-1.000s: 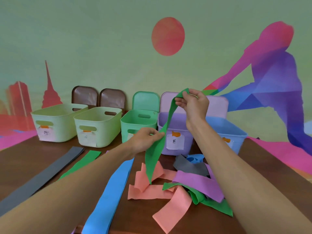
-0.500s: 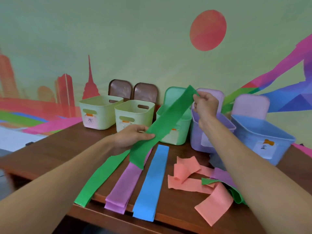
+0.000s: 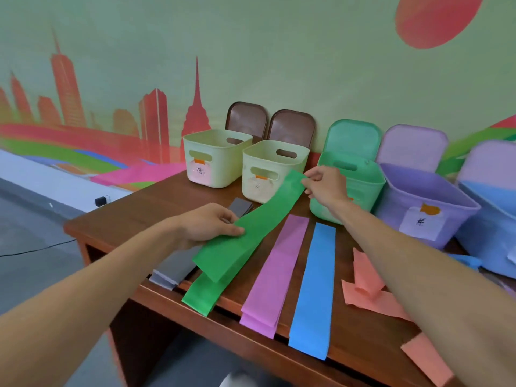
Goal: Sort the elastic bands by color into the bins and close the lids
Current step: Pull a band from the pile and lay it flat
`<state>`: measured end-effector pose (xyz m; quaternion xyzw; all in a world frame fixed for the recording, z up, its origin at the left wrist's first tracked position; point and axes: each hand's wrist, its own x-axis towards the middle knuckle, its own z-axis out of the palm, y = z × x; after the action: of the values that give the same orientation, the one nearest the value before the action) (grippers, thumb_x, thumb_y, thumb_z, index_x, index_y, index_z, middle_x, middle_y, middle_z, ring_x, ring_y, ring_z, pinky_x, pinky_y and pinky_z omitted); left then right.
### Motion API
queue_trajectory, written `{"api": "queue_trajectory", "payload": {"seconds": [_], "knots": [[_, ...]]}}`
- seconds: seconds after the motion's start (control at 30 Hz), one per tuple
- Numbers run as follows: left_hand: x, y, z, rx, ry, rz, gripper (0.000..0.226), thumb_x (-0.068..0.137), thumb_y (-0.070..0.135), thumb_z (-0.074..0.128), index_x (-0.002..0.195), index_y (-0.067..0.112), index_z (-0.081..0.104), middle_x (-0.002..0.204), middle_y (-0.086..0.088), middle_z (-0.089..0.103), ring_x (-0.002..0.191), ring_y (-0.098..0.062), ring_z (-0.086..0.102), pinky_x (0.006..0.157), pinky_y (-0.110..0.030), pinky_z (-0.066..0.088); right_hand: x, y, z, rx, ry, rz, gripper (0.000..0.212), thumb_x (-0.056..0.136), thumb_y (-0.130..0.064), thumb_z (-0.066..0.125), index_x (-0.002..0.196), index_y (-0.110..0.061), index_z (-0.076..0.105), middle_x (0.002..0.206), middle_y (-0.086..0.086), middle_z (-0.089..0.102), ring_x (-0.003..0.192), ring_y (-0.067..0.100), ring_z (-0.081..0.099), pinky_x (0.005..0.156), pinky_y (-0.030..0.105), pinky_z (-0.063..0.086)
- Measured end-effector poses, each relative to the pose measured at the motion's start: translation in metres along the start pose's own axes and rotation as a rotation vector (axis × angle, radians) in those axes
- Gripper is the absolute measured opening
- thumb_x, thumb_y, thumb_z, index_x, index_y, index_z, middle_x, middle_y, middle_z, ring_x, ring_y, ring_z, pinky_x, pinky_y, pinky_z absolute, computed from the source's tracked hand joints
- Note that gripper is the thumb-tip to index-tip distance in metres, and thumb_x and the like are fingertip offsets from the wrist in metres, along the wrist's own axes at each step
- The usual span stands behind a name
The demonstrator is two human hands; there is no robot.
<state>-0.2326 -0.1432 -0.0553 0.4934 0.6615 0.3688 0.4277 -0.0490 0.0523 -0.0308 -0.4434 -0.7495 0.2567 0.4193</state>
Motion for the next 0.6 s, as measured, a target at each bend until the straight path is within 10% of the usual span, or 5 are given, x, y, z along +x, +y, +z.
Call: {"api": "queue_trajectory", "payload": {"seconds": [0.2,0.6], "knots": [[-0.002,-0.023,-0.009,-0.042,-0.033,-0.137,0.019,0.087,0.013,0.066,0.1,0.0,0.066,0.084,-0.009,0.073,0.072,-0.017,0.071,0.068,-0.029,0.057,0.007,0.016,0.051,-0.235,-0.14,-0.026,0.019,0.083,-0.019,0.072,0.101,-0.011,0.073,0.104,0.008,0.071,0.099,0.021,0.064,0.093,0.032,0.05],[0.004,-0.026,0.0,0.1,-0.031,-0.236,0.02,0.086,0.013,0.066,0.102,0.002,0.063,0.09,-0.01,0.073,0.075,-0.019,0.073,0.064,-0.029,0.06,0.006,0.043,0.089,-0.402,-0.221,-0.011,0.008,0.083,-0.022,0.069,0.086,-0.018,0.075,0.101,0.011,0.071,0.096,0.026,0.065,0.088,0.04,0.054]]}}
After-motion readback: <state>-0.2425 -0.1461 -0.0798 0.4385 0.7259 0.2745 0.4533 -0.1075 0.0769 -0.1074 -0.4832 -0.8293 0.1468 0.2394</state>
